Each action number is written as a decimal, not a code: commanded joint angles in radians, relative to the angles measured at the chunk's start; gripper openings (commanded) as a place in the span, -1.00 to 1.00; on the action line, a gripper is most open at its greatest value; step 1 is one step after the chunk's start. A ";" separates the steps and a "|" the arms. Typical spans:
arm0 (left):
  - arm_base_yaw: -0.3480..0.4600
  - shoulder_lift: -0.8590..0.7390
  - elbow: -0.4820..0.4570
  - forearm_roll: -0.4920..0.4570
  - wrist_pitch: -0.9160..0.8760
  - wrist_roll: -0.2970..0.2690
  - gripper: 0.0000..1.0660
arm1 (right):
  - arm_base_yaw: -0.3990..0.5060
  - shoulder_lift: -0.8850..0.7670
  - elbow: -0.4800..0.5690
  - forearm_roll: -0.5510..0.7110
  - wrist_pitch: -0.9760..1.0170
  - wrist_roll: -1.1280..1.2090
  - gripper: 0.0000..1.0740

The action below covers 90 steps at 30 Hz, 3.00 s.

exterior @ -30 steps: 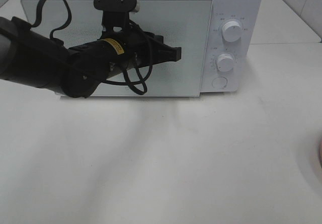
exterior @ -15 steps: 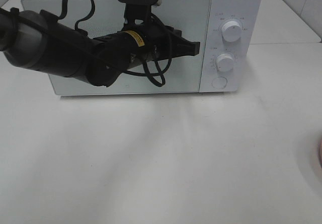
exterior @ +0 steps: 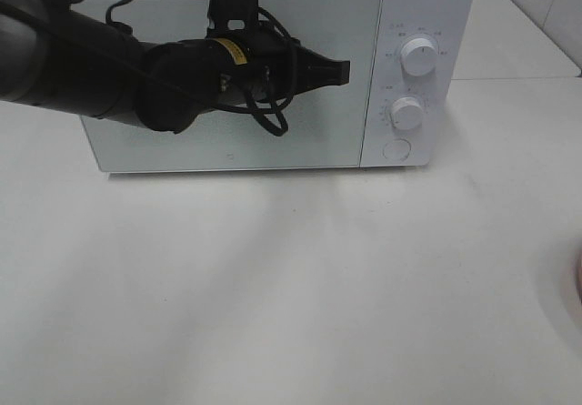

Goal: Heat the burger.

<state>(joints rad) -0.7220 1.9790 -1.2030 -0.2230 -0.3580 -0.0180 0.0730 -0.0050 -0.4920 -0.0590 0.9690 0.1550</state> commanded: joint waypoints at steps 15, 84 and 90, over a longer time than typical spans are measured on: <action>-0.033 -0.233 0.107 -0.008 0.533 -0.008 0.78 | -0.008 -0.025 0.000 0.005 -0.009 -0.012 0.41; 0.805 -1.190 0.490 0.061 1.473 0.101 0.89 | -0.008 -0.025 0.000 0.005 -0.009 -0.012 0.41; 0.805 -1.377 0.620 0.069 1.459 0.101 0.89 | -0.008 -0.025 0.000 0.005 -0.009 -0.012 0.41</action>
<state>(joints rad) 0.0800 0.6380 -0.6070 -0.1580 1.1130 0.0860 0.0730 -0.0050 -0.4920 -0.0590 0.9690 0.1550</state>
